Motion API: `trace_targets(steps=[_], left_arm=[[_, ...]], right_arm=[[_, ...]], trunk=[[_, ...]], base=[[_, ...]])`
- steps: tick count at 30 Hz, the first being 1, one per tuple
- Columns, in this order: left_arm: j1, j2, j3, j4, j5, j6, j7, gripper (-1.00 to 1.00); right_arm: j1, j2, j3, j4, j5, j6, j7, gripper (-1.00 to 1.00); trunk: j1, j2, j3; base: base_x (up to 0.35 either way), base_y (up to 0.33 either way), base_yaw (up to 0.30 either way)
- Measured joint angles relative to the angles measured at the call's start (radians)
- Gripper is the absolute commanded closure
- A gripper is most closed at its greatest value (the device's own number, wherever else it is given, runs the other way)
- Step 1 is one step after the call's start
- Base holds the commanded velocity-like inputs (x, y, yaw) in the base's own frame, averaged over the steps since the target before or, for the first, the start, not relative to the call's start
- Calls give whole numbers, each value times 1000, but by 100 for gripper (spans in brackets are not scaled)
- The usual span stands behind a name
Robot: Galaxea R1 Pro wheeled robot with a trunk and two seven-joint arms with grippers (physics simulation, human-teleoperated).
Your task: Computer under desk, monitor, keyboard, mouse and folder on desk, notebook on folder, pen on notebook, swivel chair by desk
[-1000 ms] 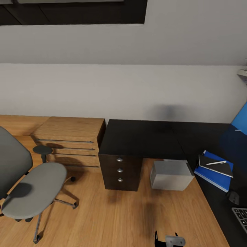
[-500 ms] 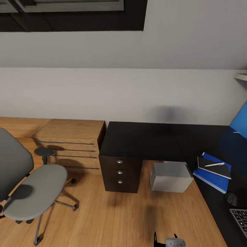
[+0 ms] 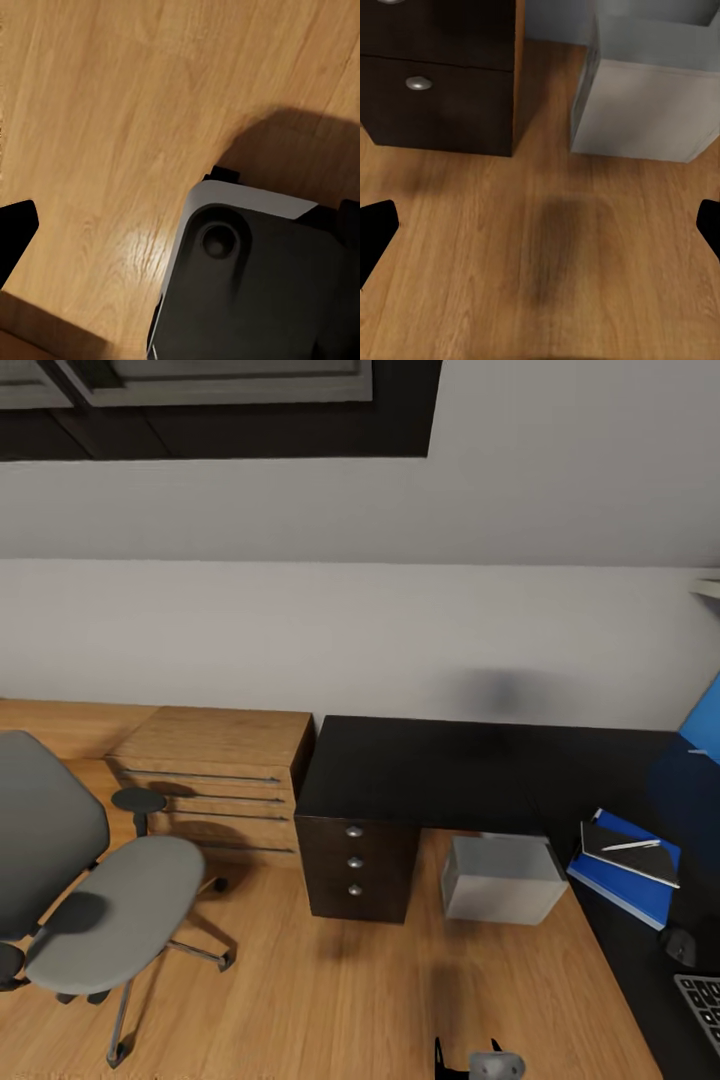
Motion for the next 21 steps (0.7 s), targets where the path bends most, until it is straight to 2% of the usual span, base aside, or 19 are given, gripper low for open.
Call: trace_targets(steps=[6, 11, 18, 21], left_arm=[[0, 0, 0, 0, 0, 0, 0, -100], [0, 0, 0, 0, 0, 0, 0, -100], [0, 0, -1, -1, -3, -11, 0, -100], [0, 0, 0, -1, -2, -73, 0, -100]], right_arm=[[0, 1, 1, 0, -1, -11, -5, -100], [0, 1, -1, 0, 2, -98, -8, -100], [3, -9, -5, 0, 5, -183, -10, -100], [6, -44, -7, 0, 5, -203, -10, -100]], trunk=[[-23, 42, 23], [-42, 77, 42], [-42, 78, 48], [-42, 78, 52]], base=[[0, 0, 247], [0, 0, 258], [0, 0, 240], [0, 0, 213]])
